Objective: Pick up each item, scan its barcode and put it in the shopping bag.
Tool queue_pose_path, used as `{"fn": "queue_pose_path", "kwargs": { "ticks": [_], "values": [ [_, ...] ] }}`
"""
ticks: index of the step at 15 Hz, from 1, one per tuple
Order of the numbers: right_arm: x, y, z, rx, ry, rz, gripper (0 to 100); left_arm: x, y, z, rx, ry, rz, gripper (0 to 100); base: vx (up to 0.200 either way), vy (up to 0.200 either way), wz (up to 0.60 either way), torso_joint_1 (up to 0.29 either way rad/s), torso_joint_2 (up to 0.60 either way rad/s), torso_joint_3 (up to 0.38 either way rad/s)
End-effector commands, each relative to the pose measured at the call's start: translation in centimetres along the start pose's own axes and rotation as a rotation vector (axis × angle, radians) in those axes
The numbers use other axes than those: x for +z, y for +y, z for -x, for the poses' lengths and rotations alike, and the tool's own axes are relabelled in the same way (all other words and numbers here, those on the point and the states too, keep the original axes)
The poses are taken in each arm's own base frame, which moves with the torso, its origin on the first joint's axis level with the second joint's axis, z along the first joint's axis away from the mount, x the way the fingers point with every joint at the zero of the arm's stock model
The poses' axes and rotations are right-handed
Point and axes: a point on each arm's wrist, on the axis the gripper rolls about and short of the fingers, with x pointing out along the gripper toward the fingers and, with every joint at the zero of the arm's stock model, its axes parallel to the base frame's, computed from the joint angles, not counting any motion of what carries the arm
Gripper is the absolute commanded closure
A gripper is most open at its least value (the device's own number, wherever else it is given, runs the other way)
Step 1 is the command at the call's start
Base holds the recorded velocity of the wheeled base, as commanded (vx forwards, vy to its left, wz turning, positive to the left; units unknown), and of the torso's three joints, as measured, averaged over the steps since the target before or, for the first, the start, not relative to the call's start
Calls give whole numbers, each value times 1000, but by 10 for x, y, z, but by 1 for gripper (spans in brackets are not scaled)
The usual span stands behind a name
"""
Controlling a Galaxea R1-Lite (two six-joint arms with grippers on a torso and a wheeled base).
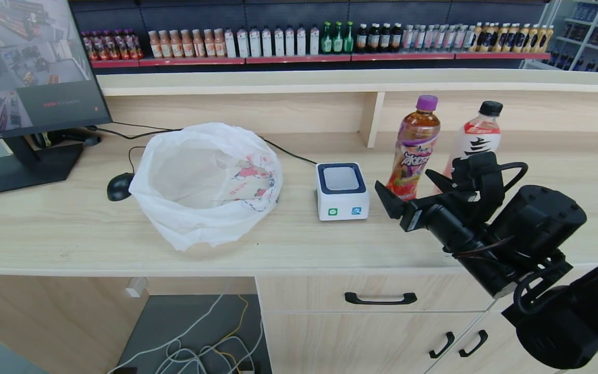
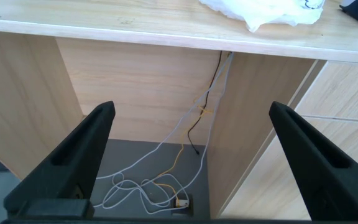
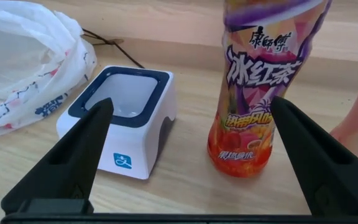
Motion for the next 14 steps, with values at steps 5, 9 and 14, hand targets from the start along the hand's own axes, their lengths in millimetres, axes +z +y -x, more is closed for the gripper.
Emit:
{"fn": "queue_pose_path", "kwargs": {
  "ticks": [5, 9, 14],
  "values": [
    [-3, -15, -14, -53, -18, -10, 0, 0, 0, 0, 1, 0, 0, 0, 0, 0, 0, 0, 0, 0],
    [-6, -17, -30, -67, -44, -31, 0, 0, 0, 0, 1, 0, 0, 0, 0, 0, 0, 0, 0, 0],
    [-11, -27, -46, -125, -62, -28, 0, 0, 0, 0, 1, 0, 0, 0, 0, 0, 0, 0, 0, 0]
  ]
}}
